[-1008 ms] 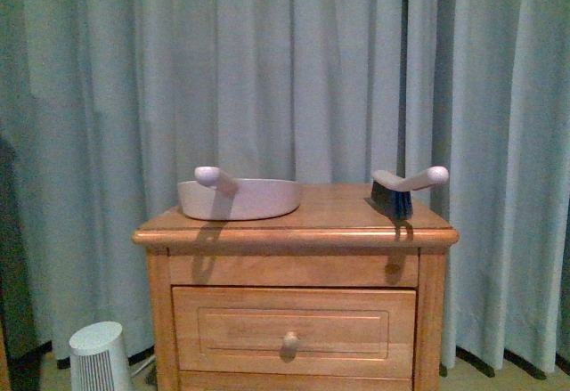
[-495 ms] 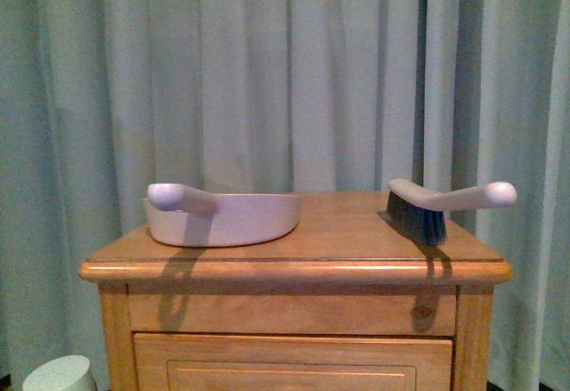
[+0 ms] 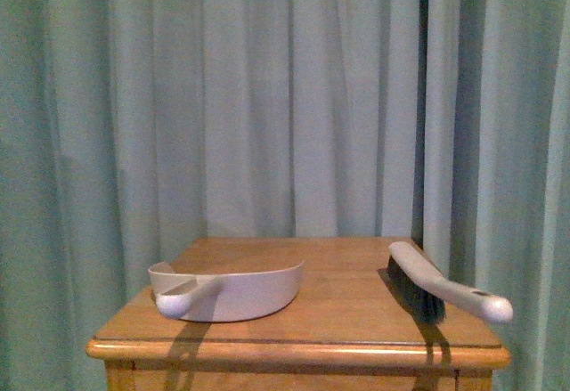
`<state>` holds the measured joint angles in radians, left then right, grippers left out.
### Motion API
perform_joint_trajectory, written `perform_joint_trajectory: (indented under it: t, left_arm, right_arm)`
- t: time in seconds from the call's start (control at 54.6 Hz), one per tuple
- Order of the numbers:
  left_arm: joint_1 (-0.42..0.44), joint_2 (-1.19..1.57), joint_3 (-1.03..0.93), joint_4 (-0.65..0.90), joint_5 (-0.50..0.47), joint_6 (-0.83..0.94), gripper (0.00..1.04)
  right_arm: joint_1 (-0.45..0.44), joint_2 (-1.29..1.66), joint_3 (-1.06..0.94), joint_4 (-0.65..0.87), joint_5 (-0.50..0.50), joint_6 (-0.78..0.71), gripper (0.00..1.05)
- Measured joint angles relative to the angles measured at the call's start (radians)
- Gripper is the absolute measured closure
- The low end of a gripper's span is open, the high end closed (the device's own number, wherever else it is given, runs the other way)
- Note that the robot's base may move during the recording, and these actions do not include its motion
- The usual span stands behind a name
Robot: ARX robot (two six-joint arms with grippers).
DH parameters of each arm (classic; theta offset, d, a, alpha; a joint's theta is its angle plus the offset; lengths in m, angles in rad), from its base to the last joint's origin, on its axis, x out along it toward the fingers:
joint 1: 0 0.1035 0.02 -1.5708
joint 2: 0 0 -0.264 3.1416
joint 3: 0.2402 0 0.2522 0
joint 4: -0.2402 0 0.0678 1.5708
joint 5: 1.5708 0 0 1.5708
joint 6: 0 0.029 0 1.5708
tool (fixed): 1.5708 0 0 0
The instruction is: Clean up trash
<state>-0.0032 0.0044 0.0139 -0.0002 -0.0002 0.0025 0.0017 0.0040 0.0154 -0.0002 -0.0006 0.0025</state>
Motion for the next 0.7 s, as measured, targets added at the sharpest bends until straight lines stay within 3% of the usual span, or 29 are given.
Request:
perform_joint_trajectory:
  t: [0.202, 0.275, 0.33, 0.477, 0.697]
  left_arm:
    - [0.001, 0.001, 0.0, -0.001, 0.004, 0.0, 0.08]
    - [0.032, 0.102, 0.063, -0.124, 0.143, -0.021, 0.08]
    - [0.011, 0.275, 0.136, -0.119, 0.177, -0.005, 0.08]
    - [-0.114, 0.749, 0.485, -0.058, 0.075, 0.086, 0.08]
    - [-0.27, 1.225, 0.978, -0.228, -0.044, 0.098, 0.08]
  right_arm:
    - [0.0, 0.0, 0.0, 0.0, 0.0, 0.0, 0.07]
    - [0.0, 0.0, 0.0, 0.0, 0.002, 0.0, 0.07]
    - [0.0, 0.0, 0.0, 0.0, 0.0, 0.0, 0.07]
    - [0.0, 0.0, 0.0, 0.0, 0.0, 0.0, 0.07]
    - [0.0, 0.0, 0.0, 0.0, 0.0, 0.0, 0.07]
